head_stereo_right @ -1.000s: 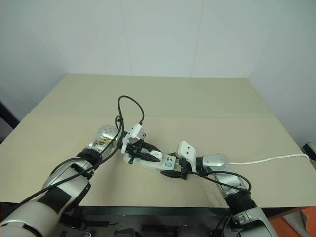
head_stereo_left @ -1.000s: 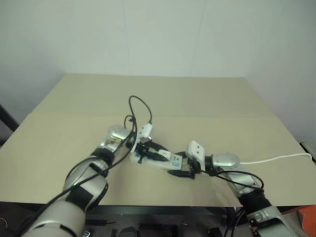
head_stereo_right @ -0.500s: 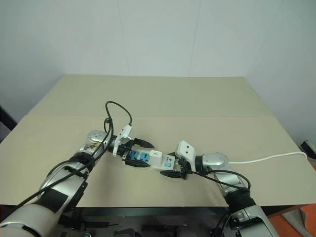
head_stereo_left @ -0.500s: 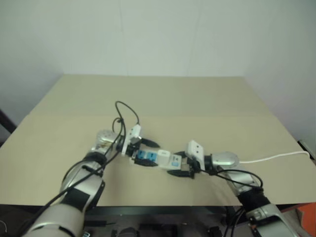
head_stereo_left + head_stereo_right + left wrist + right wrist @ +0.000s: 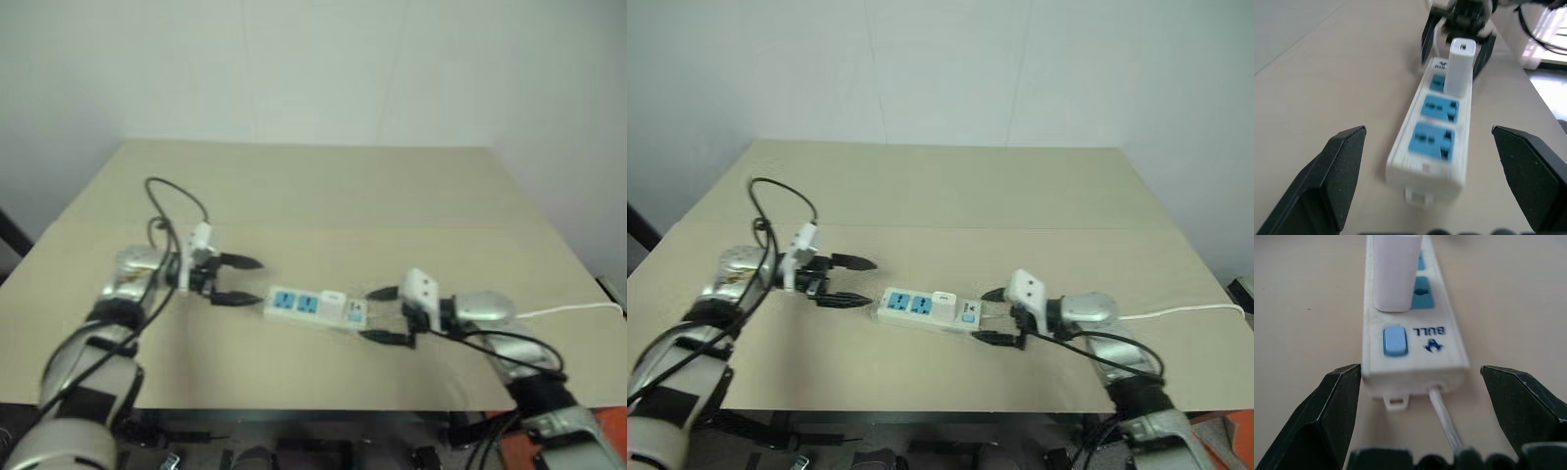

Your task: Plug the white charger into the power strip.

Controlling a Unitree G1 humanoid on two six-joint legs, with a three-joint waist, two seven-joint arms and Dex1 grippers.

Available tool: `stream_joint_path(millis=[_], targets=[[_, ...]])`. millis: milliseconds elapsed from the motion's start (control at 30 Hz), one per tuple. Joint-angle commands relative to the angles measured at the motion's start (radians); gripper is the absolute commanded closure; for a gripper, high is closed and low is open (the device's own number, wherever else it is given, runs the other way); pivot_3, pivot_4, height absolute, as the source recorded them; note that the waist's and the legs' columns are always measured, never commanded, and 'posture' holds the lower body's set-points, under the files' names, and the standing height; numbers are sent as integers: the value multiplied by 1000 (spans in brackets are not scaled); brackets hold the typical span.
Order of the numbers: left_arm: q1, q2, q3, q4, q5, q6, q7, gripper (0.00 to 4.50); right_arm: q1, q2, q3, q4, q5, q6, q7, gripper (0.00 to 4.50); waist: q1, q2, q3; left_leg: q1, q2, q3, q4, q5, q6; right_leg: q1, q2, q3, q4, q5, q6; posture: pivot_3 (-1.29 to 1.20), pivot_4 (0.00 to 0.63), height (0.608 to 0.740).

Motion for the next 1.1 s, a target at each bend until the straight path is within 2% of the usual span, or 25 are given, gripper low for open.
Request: stream_joint_path(millis=[33, 133, 233, 400, 467, 600, 800, 1100], targets=[[81, 125, 28, -123, -71, 26, -4, 0, 106, -135, -142, -181, 114, 59, 76, 37, 3, 0, 0, 0, 0, 0, 0, 0, 0, 0, 0, 0, 0, 0, 0, 0, 150, 740], [183, 233, 71, -207, -110, 53, -4, 0, 254, -255, -295, -275, 178, 92, 110, 37, 5, 0, 1, 0, 0, 0, -1, -2, 1, 0, -1, 0, -1, -1, 0, 0, 150, 740], [280, 306, 129, -286, -140, 86, -4, 0, 374, -323, -439, -305, 223, 112, 138, 37, 11, -1, 2, 1, 0, 1, -1, -3, 1, 0, -1, 0, -1, -2, 1, 0, 150, 740], [420, 335, 269, -398, -150, 150, -4, 0, 483, -380, -614, -314, 271, 164, 158, 37, 20, 0, 2, 6, 2, 5, -1, -2, 0, 3, -1, 1, 0, -6, 6, 0, 150, 740], [450, 325, 307, -440, -143, 182, -4, 0, 499, -385, -642, -317, 270, 168, 159, 37, 22, 0, 2, 7, 3, 6, -1, -2, 0, 3, -1, 1, 0, -8, 1, 0, 150, 740], [484, 301, 353, -514, -117, 234, -2, 0, 518, -392, -673, -315, 268, 169, 163, 37, 23, 0, 2, 6, 3, 6, -1, -2, 0, 3, 0, 1, 0, -7, 3, 0, 150, 740], [427, 260, 368, -524, -65, 304, -3, 0, 524, -393, -701, -307, 259, 174, 148, 37, 24, -1, 3, 5, 2, 6, -1, -2, 0, 3, 0, 1, -1, -6, 6, 0, 150, 740], [265, 242, 249, -448, -51, 375, -4, 0, 534, -394, -682, -296, 226, 172, 126, 37, 23, -1, 3, 5, 2, 6, -1, -2, 0, 3, 0, 1, 0, -6, 6, 0, 150, 740]])
